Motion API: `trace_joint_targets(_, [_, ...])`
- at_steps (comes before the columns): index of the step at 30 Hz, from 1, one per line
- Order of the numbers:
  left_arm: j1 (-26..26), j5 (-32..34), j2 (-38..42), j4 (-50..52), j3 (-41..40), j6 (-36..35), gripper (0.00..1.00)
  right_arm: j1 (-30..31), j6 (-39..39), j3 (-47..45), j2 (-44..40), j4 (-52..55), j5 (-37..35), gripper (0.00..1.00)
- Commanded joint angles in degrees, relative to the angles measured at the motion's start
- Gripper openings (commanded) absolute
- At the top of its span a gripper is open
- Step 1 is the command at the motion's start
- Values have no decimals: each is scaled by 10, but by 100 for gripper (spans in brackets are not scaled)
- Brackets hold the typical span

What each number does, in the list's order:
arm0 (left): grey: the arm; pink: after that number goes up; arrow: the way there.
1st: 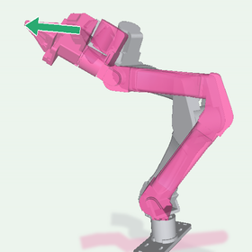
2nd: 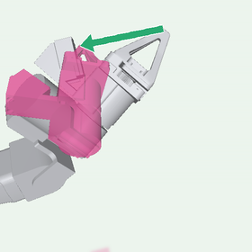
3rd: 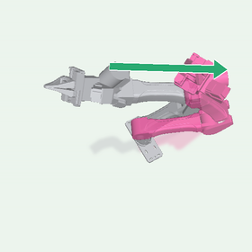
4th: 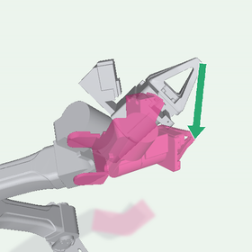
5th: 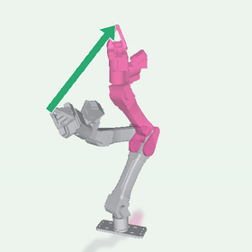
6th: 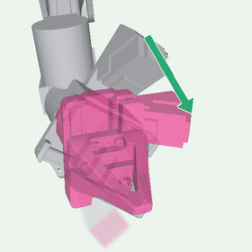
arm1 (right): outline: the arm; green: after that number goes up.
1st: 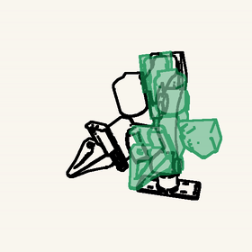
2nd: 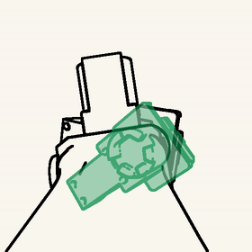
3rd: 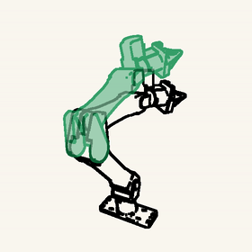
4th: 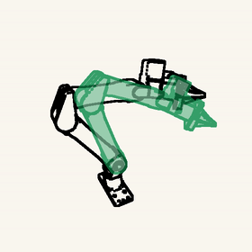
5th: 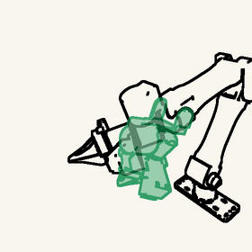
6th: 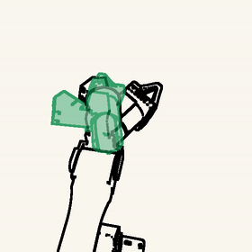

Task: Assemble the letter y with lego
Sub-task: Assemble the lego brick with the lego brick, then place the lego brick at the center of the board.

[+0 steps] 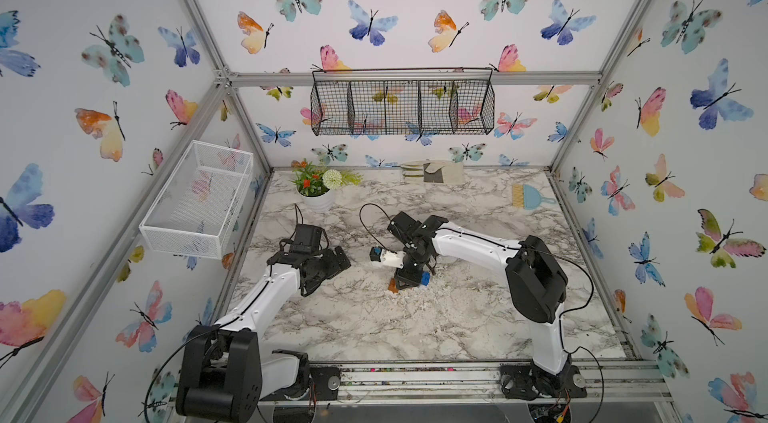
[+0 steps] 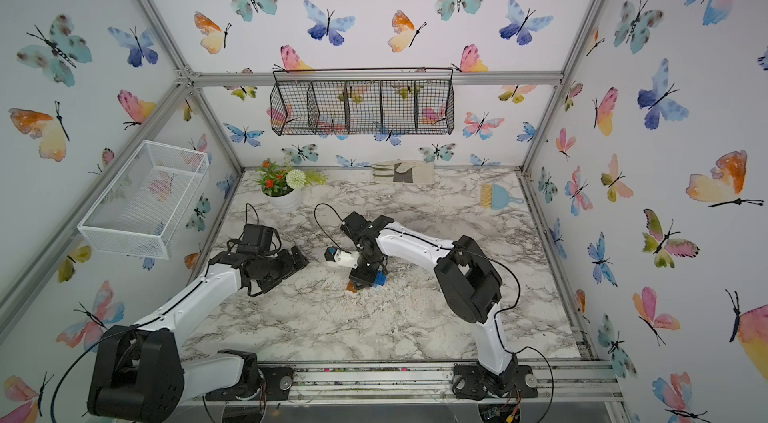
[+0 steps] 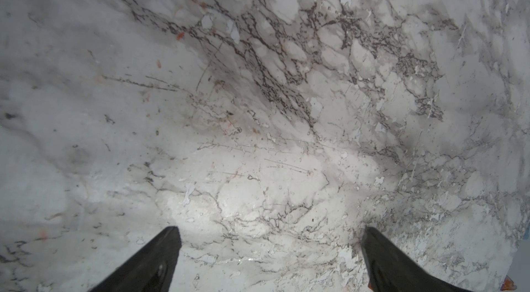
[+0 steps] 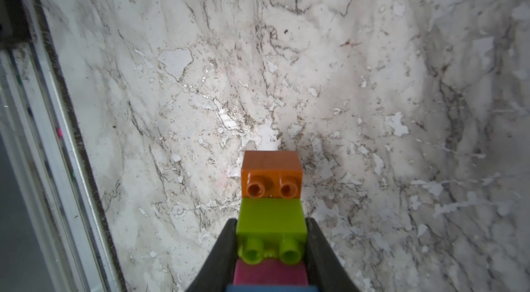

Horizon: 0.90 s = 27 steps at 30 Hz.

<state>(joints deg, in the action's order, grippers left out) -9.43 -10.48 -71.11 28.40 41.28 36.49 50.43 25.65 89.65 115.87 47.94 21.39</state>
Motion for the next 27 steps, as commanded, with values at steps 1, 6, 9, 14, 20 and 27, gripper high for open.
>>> trace_joint_targets(1, [3,-9,-6,-2,2,1,100,-27,18,-1,16,-5,143,36])
trace_joint_targets(6, [2,-6,-3,1,-1,-1,100,-46,27,-17,40,-11,221,36])
trace_joint_targets(9, [3,-8,-1,-2,-4,0,100,-61,27,-28,54,-12,275,36])
trace_joint_targets(14, [3,-10,-2,-4,-5,1,100,-75,27,-34,69,-11,314,37])
trace_joint_targets(20, [2,-10,-3,-4,-6,2,100,-98,36,-37,83,-5,386,38])
trace_joint_targets(27, [3,-11,-2,-7,-8,4,100,-104,29,-33,111,1,375,40])
